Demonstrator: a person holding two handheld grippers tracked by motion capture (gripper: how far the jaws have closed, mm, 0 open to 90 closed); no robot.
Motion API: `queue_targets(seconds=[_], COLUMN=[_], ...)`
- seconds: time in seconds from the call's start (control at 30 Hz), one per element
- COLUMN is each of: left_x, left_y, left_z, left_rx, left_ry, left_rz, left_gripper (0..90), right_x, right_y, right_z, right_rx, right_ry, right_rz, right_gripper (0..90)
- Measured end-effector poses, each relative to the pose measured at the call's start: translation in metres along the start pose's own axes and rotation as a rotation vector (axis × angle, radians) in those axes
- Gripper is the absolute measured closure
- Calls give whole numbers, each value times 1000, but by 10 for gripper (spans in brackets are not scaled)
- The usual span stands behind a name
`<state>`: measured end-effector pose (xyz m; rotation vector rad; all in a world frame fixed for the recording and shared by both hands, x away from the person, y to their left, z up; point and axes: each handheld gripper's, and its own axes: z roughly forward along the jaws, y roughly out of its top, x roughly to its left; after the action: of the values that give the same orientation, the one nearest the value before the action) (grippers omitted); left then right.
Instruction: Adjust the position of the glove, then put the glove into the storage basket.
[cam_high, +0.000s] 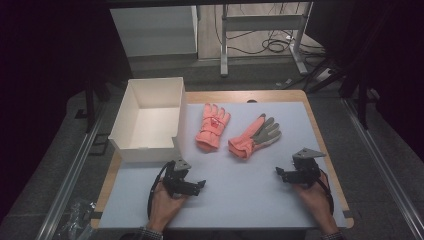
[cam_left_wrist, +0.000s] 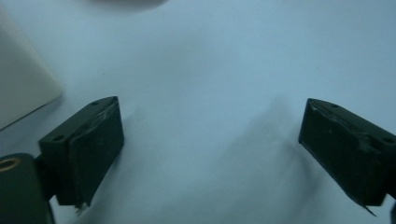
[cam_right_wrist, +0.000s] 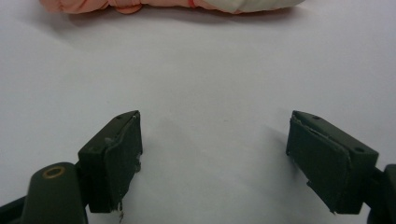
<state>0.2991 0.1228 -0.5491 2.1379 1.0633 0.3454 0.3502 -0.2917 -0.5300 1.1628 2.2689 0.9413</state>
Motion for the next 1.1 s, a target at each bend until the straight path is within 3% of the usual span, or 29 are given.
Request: queue_targets(seconds=[0.03,1.1], left_x=[-3,-2], left_y=[0,0], left_z=[1,1], left_rx=[8,13], left_ry=[21,20], left_rz=[23,29], left_gripper=[40,39], right_x=[0,1], right_y=[0,4], right_z=[0,0], right_rx=[0,23], right_ry=[0,-9], right_rz=[-1,25], right_gripper=[186,157])
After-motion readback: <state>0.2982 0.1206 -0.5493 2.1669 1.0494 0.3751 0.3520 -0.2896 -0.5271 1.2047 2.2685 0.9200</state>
